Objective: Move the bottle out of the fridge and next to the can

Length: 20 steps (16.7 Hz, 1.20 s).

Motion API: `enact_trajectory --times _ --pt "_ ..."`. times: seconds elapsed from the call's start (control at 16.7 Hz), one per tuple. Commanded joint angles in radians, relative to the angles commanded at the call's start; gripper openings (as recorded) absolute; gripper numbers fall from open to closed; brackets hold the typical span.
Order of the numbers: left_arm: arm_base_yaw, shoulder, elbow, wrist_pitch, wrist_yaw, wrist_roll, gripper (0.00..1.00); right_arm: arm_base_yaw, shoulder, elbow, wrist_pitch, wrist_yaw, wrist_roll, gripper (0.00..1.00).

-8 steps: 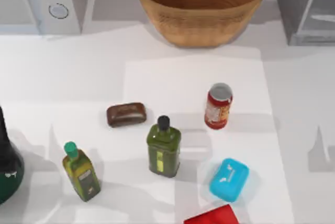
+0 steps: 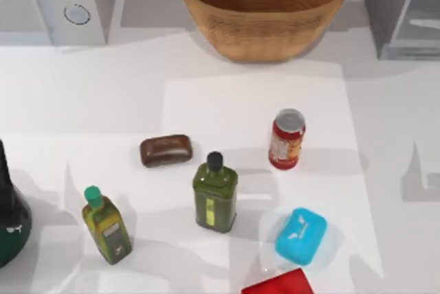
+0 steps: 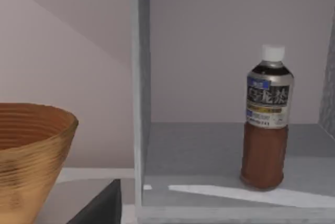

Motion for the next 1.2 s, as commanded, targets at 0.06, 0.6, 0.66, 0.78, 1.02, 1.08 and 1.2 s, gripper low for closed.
enact_trajectory --times 0.06,0.6,0.66,0.78,1.02,1.08,1.2 --pt "0.000 0.000 0.000 0.000 0.000 0.000 1.00 -0.010 0.074 0.044 0.045 -0.009 0.001 1.00" --pt "0.000 0.000 0.000 0.000 0.000 0.000 1.00 -0.121 1.101 0.506 0.521 -0.110 0.007 1.00" --pt "0.000 0.000 0.000 0.000 0.000 0.000 1.00 -0.133 1.222 0.556 0.572 -0.121 0.008 1.00" --pt "0.000 0.000 0.000 0.000 0.000 0.000 1.00 -0.157 1.440 0.651 0.669 -0.141 0.008 1.00" --pt "0.000 0.000 0.000 0.000 0.000 0.000 1.00 -0.194 1.753 0.806 0.829 -0.173 0.008 1.00" --pt "0.000 0.000 0.000 0.000 0.000 0.000 1.00 -0.201 1.805 0.835 0.859 -0.179 0.008 1.00" --pt "0.000 0.000 0.000 0.000 0.000 0.000 1.00 -0.210 1.877 0.876 0.901 -0.187 0.008 1.00"
